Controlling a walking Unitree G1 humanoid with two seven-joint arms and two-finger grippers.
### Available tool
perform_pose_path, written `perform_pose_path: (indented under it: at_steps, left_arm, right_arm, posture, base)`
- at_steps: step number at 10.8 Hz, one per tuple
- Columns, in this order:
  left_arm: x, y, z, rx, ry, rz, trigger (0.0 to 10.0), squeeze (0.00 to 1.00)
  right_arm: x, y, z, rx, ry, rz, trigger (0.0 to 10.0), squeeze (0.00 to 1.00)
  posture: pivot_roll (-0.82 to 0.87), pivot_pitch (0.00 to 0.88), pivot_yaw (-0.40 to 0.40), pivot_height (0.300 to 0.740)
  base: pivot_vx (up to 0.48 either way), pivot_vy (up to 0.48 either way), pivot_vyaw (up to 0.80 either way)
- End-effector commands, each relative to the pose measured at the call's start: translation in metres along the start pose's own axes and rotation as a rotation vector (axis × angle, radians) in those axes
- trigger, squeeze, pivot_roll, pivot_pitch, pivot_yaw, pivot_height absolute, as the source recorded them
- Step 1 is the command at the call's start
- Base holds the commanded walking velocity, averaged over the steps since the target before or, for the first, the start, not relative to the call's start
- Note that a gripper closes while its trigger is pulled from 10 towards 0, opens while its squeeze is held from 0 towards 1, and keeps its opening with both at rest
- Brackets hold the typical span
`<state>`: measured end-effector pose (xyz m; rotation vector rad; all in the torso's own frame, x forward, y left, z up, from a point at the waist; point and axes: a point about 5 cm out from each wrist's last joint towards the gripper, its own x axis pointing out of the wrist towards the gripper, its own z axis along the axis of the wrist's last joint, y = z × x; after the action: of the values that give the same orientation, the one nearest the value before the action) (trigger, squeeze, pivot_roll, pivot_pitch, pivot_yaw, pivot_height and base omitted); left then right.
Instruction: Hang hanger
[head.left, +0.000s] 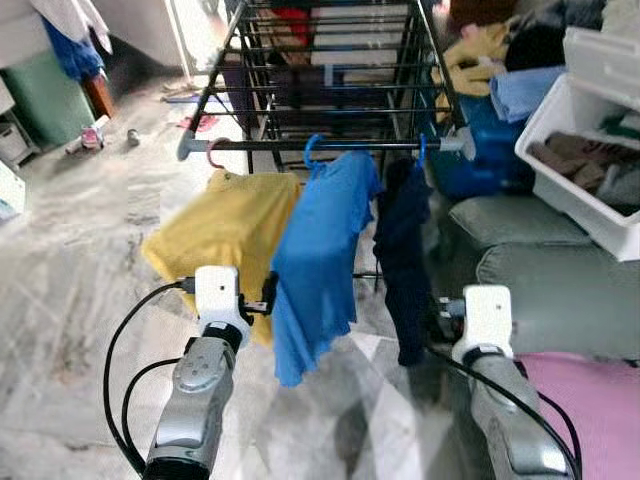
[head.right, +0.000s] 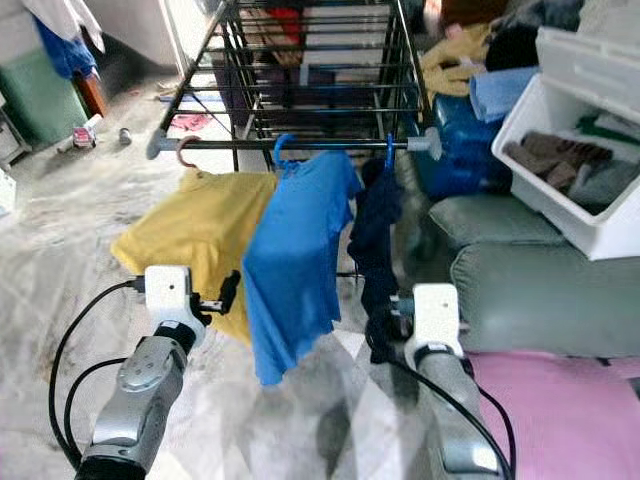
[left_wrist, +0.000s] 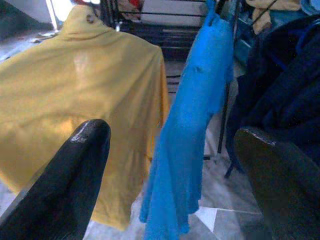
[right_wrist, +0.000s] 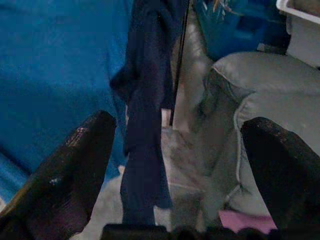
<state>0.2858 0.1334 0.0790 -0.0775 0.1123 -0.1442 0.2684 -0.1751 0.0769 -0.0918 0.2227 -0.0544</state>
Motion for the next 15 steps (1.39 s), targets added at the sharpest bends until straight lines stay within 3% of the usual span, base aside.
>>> perform_pose_path:
  at_steps: [1, 4, 8, 15]
  left_arm:
    - [-0.005, 0.006, -0.003, 0.020, 0.012, 0.003, 10.0, 0.00]
    - [-0.015, 0.011, -0.007, 0.044, 0.043, -0.012, 10.0, 0.00]
    - [-0.013, 0.000, -0.005, 0.041, 0.037, -0.058, 10.0, 0.00]
    - [-0.013, -0.002, -0.007, 0.035, 0.036, -0.068, 10.0, 0.00]
  right_arm:
    - [-0.001, 0.004, 0.004, 0.023, -0.026, 0.015, 10.0, 0.00]
    - [-0.004, 0.002, -0.009, 0.033, 0.012, -0.028, 10.0, 0.00]
    - [-0.001, -0.003, -0.004, 0.024, -0.002, -0.047, 10.0, 0.00]
    - [-0.001, -0.002, -0.003, 0.018, -0.005, -0.043, 10.0, 0.00]
  posture:
    - [-0.05, 0.000, 0.068, 0.740]
    - [-0.04, 0.000, 0.089, 0.740]
    - [-0.05, 0.000, 0.089, 0.740]
    - [-0.05, 0.000, 0.081, 0.740]
  base:
    - [0.000, 0.322, 0.00]
    - [0.000, 0.461, 0.00]
    - [0.000, 0.468, 0.00]
    - [0.000, 0.478, 0.00]
